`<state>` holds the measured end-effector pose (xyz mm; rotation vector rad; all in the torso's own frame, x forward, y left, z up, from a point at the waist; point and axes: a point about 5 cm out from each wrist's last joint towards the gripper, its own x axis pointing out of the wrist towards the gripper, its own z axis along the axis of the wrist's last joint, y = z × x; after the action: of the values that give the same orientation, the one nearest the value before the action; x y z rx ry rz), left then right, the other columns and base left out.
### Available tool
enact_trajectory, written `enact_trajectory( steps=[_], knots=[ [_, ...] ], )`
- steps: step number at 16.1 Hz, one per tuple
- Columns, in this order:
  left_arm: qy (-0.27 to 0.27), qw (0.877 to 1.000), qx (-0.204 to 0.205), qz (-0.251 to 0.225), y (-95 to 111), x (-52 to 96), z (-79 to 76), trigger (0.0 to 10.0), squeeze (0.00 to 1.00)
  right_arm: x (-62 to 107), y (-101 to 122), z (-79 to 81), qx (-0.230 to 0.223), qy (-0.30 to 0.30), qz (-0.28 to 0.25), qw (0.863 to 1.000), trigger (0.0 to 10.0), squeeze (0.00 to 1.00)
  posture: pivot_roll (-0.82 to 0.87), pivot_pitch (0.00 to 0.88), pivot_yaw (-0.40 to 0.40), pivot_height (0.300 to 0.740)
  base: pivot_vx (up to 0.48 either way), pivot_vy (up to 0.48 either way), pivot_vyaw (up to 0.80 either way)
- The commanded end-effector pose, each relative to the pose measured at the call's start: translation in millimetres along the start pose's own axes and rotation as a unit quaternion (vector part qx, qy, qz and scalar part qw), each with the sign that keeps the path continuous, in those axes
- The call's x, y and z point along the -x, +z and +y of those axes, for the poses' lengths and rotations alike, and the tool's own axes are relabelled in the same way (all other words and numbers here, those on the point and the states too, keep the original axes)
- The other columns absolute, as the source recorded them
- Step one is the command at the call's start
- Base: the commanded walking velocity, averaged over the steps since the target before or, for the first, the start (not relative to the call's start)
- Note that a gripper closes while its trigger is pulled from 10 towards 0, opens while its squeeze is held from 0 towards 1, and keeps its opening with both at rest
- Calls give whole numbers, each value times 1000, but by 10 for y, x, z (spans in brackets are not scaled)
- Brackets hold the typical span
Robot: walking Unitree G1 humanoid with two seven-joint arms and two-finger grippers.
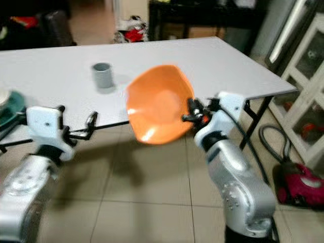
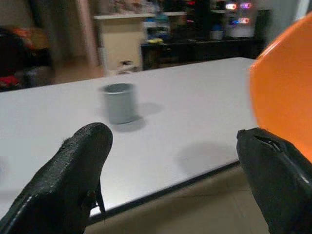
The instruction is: Setting the table
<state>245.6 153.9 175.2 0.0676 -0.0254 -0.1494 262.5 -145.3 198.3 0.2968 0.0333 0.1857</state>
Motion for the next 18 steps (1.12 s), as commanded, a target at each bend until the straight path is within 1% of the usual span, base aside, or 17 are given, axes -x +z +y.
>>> enact_trajectory(
  steps=[1,4,8,11,18],
  knots=[
    [14,1000,-7,-5,34,12,64,10000,0,-37,105,53,4,11,-27,1000,10000,0,-62,0,-9,740,281,0,0],
    [23,1000,-8,-7,47,18,95,10000,0,-116,146,10,6,0,-28,1000,10000,0,-52,0,-14,740,286,0,0],
    [25,1000,-8,-7,49,32,103,10000,0,-153,163,-40,-17,-8,-35,999,10000,0,-46,0,-12,740,285,0,0],
    [27,1000,-7,-6,53,39,115,10000,0,-190,171,-43,-28,-4,-34,999,10000,0,-37,0,-18,740,282,0,0],
    [28,1000,-7,-6,63,42,121,10000,0,-225,152,-39,-30,2,-30,999,10000,0,-34,0,-14,740,297,0,0]
  ],
)
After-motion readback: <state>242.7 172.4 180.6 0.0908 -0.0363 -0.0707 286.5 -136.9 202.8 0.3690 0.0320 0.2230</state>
